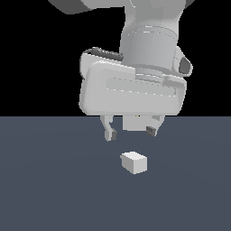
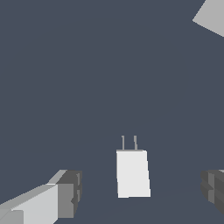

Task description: Plug the charger into the wall socket.

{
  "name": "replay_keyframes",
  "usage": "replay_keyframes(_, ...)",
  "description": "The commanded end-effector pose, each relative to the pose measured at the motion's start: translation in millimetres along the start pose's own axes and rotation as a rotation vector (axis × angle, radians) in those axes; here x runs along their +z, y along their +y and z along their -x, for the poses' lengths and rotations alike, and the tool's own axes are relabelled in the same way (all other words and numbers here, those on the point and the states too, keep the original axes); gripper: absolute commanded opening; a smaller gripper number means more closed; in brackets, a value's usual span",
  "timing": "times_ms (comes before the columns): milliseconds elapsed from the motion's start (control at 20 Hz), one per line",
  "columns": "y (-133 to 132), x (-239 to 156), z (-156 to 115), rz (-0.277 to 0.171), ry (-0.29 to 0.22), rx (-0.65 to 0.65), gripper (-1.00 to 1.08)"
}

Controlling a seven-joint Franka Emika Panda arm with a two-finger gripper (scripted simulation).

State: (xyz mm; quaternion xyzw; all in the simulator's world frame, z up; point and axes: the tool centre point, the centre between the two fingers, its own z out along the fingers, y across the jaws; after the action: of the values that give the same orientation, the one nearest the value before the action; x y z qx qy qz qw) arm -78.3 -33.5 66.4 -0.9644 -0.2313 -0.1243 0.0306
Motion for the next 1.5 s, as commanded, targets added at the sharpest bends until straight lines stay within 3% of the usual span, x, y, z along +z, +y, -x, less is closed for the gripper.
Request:
replay_keyframes(0, 0, 2, 2, -0.002, 0.008, -0.013, 1.0)
replay_keyframes(700, 0, 8, 4, -0.004, 0.012, -0.021, 1.0)
replay_keyframes(1450, 0, 52, 16, -0.003, 0.011, -0.021, 1.0)
